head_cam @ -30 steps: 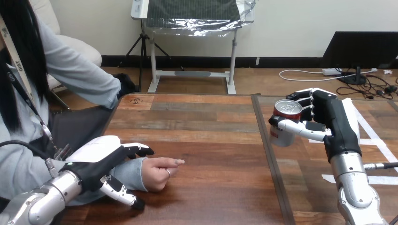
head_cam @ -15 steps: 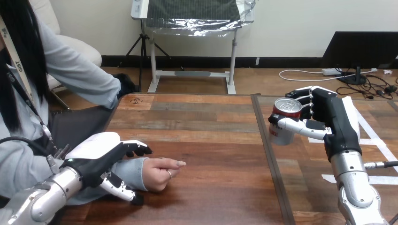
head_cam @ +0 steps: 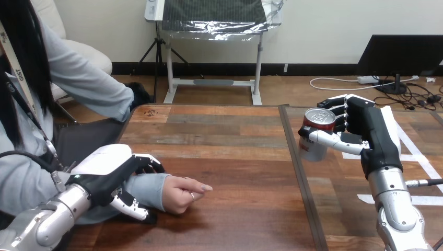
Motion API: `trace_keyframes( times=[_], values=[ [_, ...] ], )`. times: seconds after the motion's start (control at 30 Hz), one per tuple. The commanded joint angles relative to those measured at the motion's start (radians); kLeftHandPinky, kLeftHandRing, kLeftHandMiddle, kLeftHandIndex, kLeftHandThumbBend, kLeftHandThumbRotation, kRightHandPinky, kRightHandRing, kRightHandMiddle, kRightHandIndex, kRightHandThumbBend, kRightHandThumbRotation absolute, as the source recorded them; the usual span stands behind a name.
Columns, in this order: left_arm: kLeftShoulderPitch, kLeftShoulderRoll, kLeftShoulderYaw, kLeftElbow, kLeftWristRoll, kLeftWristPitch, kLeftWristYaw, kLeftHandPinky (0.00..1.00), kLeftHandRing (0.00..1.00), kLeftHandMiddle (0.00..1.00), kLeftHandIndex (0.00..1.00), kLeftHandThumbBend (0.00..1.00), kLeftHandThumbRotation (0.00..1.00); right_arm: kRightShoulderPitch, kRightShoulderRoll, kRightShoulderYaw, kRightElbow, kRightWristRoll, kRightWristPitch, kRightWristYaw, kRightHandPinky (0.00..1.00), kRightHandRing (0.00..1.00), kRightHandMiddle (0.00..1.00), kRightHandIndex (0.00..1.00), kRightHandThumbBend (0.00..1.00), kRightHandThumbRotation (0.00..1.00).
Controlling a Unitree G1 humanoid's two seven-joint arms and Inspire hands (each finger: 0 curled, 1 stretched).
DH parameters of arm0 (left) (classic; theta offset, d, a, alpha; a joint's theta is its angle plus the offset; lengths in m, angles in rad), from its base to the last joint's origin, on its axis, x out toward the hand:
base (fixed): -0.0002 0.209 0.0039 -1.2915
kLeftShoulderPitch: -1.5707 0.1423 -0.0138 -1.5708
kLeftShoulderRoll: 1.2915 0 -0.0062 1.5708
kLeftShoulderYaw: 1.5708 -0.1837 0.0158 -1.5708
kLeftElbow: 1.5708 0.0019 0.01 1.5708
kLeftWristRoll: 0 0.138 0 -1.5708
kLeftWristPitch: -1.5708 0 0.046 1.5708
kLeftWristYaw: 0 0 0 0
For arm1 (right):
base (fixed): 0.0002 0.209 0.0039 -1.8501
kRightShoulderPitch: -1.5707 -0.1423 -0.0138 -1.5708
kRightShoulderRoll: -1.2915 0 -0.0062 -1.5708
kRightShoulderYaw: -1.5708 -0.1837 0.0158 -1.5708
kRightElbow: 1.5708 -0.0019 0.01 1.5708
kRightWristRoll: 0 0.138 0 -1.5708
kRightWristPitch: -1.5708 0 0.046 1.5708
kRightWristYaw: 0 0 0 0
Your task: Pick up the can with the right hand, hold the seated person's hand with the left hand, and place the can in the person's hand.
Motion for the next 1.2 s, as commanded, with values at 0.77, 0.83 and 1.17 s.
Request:
trace_keyframes(
  times=[0.77,0.83,1.17],
  values=[
    [-0.024,0.011,-0.02,-0.011,-0.025,-0.068,0.032,0.37,0.4,0.45,0.47,1.0,0.0,-0.058,0.006,-0.008,-0.058,0.017,-0.039,0.02,0.35,0.39,0.46,0.49,0.76,0.0],
    [-0.021,0.013,-0.017,-0.023,-0.029,-0.073,0.031,0.36,0.4,0.45,0.47,1.0,0.0,-0.059,0.006,-0.004,-0.057,0.012,-0.036,0.016,0.35,0.39,0.46,0.49,0.75,0.0],
    [-0.004,0.02,-0.007,-0.077,-0.047,-0.119,0.041,0.34,0.38,0.43,0.45,0.96,0.0,-0.068,0.01,0.002,-0.049,0.002,-0.021,0.016,0.37,0.41,0.46,0.5,0.75,0.0]
  ],
)
